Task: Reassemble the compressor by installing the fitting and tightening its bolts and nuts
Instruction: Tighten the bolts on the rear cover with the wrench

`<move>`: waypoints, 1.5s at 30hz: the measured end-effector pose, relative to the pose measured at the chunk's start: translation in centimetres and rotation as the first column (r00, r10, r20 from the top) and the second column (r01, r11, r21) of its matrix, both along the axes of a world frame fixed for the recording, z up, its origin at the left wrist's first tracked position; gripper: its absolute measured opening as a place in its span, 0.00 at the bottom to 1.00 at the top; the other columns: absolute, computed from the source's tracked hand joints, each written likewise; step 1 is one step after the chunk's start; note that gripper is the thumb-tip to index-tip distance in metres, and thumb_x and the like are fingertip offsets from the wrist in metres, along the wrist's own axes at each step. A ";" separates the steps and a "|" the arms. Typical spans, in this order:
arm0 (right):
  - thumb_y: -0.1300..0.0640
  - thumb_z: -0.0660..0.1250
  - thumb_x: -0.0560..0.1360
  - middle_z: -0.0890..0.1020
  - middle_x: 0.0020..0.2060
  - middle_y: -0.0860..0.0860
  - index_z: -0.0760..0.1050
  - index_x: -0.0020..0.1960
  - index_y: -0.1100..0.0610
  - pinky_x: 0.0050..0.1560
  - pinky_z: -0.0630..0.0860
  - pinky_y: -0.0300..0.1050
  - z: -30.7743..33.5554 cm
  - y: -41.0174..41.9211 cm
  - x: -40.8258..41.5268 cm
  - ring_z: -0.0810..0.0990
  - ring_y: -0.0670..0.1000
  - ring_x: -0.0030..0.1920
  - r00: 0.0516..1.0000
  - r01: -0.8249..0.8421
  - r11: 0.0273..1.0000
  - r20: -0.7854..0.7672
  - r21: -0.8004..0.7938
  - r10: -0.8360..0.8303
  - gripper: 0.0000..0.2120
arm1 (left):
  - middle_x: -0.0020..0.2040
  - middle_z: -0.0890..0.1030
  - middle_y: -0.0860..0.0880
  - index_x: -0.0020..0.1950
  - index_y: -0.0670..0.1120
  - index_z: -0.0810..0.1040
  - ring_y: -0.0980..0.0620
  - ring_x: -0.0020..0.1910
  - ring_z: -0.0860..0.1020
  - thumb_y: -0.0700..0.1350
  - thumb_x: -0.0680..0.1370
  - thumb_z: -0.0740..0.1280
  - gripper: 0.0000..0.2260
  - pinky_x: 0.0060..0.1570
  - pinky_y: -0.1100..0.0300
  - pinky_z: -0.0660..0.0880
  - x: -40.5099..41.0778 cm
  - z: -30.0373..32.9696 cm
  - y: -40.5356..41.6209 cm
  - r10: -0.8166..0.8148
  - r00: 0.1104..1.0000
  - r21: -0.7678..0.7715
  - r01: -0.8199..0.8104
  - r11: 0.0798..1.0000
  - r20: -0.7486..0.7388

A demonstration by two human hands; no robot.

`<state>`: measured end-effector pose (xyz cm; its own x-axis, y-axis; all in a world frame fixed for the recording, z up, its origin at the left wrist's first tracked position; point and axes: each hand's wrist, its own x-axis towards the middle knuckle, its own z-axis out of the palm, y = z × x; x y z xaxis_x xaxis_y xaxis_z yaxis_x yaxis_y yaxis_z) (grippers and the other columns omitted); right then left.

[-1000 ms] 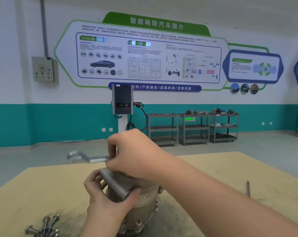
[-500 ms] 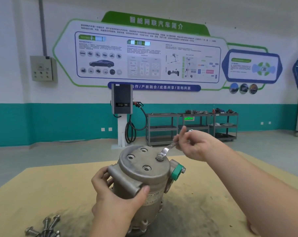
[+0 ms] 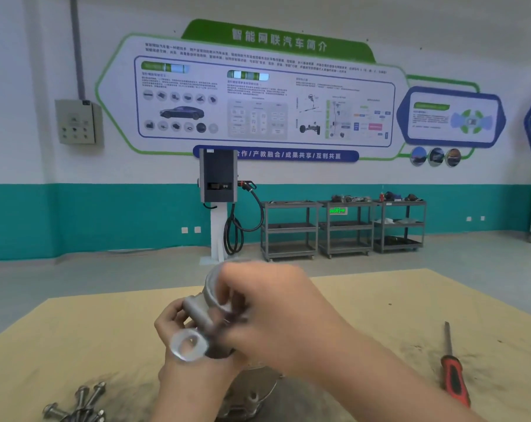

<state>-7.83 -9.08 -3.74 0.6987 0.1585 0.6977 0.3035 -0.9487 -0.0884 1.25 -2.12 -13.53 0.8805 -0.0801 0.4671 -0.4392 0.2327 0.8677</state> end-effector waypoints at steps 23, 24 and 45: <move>0.66 0.65 0.74 0.79 0.30 0.56 0.70 0.42 0.55 0.25 0.69 0.36 -6.1 -5.0 -3.8 0.73 0.49 0.25 0.865 -0.480 0.031 0.479 0.877 -0.149 0.08 | 0.56 0.64 0.73 0.51 0.77 0.56 0.55 0.60 0.72 0.65 0.46 0.74 0.40 0.69 0.41 0.65 -0.4 0.3 0.9 -0.026 1.000 0.152 0.025 0.988 0.005; 0.64 0.68 0.70 0.79 0.31 0.56 0.72 0.41 0.50 0.27 0.70 0.36 -6.3 -3.5 -4.1 0.75 0.48 0.27 0.864 -0.435 0.287 0.486 0.853 -0.134 0.10 | 0.55 0.64 0.73 0.51 0.77 0.55 0.55 0.60 0.72 0.65 0.46 0.73 0.40 0.69 0.41 0.65 -0.4 0.2 0.8 -0.031 1.000 0.151 0.030 0.988 0.003; 0.65 0.63 0.79 0.77 0.33 0.62 0.70 0.58 0.66 0.26 0.78 0.36 1.7 -13.2 3.5 0.81 0.48 0.27 0.963 -0.066 -0.694 0.229 0.717 0.145 0.09 | 0.52 0.65 0.70 0.51 0.70 0.57 0.66 0.52 0.72 0.59 0.46 0.74 0.39 0.68 0.43 0.67 -0.4 0.6 0.0 0.011 1.000 0.147 -0.009 0.989 -0.016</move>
<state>-4.37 -22.30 -2.03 0.8453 -0.5010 -0.1858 0.3318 0.7648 -0.5523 0.85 -2.14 -12.94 0.8890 -0.1383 0.4365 -0.4263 0.0978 0.8993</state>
